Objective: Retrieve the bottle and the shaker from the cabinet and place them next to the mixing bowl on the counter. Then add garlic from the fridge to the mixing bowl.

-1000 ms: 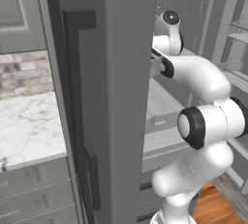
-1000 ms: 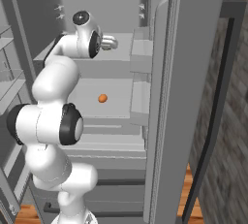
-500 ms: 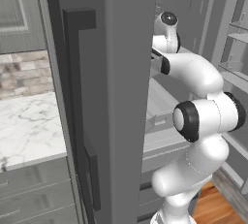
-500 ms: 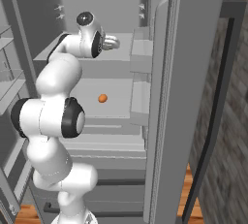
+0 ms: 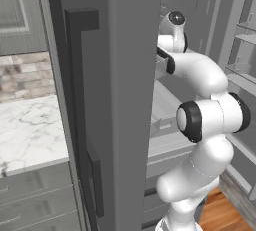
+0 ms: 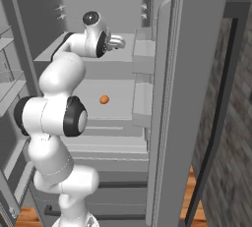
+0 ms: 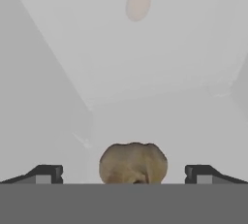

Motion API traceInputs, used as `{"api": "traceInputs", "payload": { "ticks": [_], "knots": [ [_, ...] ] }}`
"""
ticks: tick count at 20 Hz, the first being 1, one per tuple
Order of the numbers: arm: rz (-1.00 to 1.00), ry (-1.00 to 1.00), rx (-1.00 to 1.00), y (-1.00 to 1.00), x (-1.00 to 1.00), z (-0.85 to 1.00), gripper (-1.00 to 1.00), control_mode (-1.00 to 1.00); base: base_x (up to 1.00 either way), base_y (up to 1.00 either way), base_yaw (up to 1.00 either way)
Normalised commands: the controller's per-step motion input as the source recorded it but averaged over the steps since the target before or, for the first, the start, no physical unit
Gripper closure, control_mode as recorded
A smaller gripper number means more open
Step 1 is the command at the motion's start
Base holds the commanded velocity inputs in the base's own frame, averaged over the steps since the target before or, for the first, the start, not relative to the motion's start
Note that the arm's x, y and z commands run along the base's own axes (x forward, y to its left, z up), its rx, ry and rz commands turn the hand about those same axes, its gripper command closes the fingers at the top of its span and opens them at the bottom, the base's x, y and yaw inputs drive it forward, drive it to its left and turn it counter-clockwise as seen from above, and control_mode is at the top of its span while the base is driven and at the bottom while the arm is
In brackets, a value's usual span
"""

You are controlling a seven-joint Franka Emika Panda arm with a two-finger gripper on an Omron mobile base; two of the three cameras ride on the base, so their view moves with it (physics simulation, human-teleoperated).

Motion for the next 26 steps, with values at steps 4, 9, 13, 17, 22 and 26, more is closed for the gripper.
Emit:
{"api": "traceInputs", "payload": {
  "ticks": [4, 9, 13, 17, 22, 26],
  "knots": [
    [0.0, 0.0, 0.0, 0.0, 0.08, -0.08, -1.0, -1.0, 0.0, 0.0, 0.0],
    [0.0, 0.0, 0.0, 0.0, 0.19, -0.17, -1.0, -1.0, 0.0, 0.0, 0.0],
    [0.0, 0.0, 0.0, 0.0, 0.33, -0.21, -1.0, -1.0, 0.0, 0.0, 0.0],
    [0.0, 0.0, 0.0, 0.0, 0.31, -0.16, -1.0, -1.0, 0.0, 0.0, 0.0],
    [0.0, 0.11, 0.0, 0.04, 0.16, -0.22, 1.0, -1.0, 0.0, 0.0, 0.0],
    [-0.05, 0.36, 0.0, 0.08, 0.0, -0.43, 1.0, -1.0, 0.0, 0.0, 0.0]
  ]
}}
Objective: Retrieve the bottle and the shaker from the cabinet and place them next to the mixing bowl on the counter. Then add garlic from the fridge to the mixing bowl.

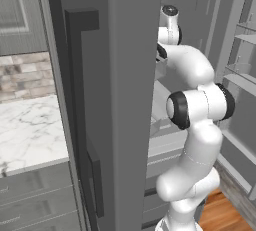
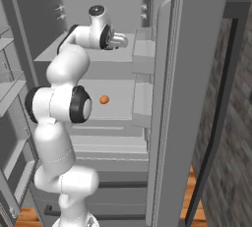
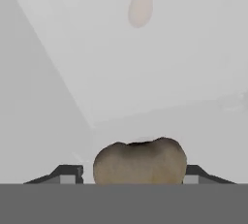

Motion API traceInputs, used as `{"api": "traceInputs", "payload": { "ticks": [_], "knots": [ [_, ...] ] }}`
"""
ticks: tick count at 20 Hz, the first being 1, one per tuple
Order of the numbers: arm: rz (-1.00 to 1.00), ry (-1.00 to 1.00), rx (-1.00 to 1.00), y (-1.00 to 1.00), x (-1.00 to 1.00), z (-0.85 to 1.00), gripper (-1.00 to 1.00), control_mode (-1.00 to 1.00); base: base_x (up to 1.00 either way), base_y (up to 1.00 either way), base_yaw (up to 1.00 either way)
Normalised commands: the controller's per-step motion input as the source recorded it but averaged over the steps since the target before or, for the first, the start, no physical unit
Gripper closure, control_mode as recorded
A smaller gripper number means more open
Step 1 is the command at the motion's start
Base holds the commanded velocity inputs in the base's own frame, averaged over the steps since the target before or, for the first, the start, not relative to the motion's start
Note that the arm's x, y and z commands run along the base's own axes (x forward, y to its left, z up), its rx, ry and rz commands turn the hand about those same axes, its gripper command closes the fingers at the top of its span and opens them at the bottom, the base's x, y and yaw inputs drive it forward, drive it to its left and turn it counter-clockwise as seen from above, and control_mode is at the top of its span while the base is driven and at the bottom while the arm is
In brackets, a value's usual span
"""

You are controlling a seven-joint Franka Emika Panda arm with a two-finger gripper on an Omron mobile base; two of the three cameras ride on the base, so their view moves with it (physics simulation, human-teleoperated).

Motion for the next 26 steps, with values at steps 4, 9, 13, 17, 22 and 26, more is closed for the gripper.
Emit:
{"api": "traceInputs", "payload": {
  "ticks": [4, 9, 13, 17, 22, 26],
  "knots": [
    [-0.07, 0.47, 0.02, 0.01, 0.0, -0.67, 1.0, -1.0, 0.0, 0.0, 0.0],
    [-0.03, 0.2, 0.0, -0.03, 0.0, -0.96, 1.0, -1.0, 0.0, 0.0, 0.0],
    [0.0, -0.4, 0.09, -0.23, -0.26, -0.84, 1.0, -1.0, 0.0, 0.0, 0.0],
    [-0.01, -1.0, 0.22, -0.38, -0.96, -0.5, 1.0, -1.0, 0.0, 0.0, 0.0],
    [-0.02, -0.92, 0.25, -0.07, -0.79, -0.45, 1.0, -1.0, 0.0, 0.0, 0.0],
    [-0.05, -0.31, 0.31, 0.05, -0.88, -0.23, 1.0, -1.0, 0.0, 0.0, 0.0]
  ]
}}
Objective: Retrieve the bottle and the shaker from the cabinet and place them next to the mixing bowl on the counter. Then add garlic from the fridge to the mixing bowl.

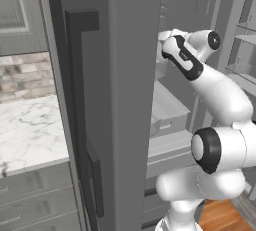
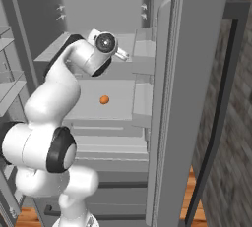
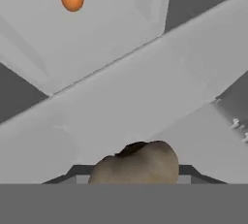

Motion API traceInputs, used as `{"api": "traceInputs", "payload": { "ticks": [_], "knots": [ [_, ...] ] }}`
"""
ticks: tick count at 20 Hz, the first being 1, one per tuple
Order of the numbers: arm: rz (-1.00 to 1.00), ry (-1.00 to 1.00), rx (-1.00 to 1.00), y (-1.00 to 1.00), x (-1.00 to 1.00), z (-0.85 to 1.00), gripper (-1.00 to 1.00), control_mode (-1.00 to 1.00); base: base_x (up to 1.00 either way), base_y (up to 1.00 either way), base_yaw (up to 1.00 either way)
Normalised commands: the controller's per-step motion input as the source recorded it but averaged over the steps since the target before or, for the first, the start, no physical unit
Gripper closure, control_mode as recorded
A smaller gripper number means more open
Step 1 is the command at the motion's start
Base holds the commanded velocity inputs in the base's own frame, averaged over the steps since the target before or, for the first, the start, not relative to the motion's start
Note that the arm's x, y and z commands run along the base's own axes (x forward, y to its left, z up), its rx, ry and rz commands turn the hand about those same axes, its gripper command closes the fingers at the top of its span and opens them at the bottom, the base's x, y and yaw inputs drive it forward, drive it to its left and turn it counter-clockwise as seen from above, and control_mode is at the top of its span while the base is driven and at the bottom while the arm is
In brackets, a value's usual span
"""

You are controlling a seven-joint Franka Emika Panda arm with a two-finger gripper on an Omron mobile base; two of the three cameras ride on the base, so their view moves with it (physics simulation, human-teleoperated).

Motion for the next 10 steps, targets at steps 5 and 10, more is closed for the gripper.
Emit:
{"api": "traceInputs", "payload": {
  "ticks": [5, 10],
  "knots": [
    [0.0, -0.06, 0.04, 0.12, -1.0, 0.53, 1.0, -1.0, 0.0, 0.0, 0.0],
    [0.0, 0.12, 0.0, -0.01, -1.0, 0.88, 1.0, -1.0, 0.0, 0.0, 0.0]
  ]
}}
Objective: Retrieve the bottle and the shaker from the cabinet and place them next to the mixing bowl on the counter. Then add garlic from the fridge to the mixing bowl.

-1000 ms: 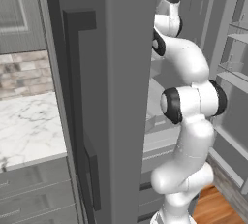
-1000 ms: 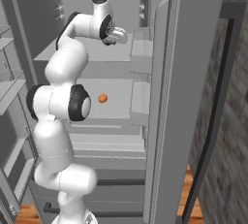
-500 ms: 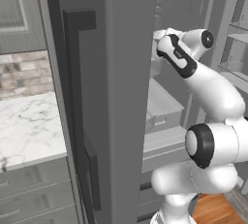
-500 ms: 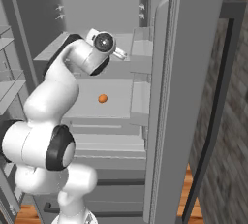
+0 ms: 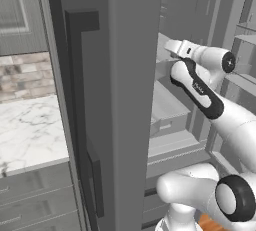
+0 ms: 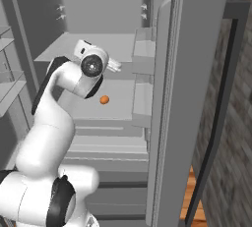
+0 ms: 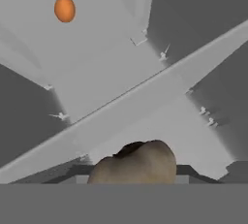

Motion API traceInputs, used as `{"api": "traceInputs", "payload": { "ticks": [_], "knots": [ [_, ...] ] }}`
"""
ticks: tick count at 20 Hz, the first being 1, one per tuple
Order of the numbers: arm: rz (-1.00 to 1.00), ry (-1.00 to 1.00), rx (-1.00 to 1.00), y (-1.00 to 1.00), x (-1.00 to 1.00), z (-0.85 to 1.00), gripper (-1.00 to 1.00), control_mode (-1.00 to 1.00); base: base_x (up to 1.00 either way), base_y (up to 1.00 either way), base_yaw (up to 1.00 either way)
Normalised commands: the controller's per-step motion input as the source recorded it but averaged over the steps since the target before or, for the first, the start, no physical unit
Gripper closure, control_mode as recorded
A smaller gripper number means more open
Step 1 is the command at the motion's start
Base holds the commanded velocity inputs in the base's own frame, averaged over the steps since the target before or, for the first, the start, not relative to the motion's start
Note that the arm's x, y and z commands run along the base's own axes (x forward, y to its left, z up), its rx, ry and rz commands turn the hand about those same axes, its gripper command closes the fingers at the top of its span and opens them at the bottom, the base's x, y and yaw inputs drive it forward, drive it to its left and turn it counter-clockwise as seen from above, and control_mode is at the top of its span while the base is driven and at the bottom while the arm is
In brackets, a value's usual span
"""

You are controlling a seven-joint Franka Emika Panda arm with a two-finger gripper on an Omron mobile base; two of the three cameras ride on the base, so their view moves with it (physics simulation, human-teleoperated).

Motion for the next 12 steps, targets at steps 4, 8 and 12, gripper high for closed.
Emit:
{"api": "traceInputs", "payload": {
  "ticks": [4, 8, 12],
  "knots": [
    [-0.01, 0.43, -0.06, 0.0, -0.92, 0.16, 1.0, -1.0, 0.0, 0.0, 0.0],
    [-0.03, 0.44, -0.06, 0.0, -0.75, -0.07, 1.0, -1.0, 0.0, 0.0, 0.0],
    [-0.08, 0.08, 0.02, -0.01, -0.7, -0.28, 1.0, -1.0, 0.0, 0.0, 0.0]
  ]
}}
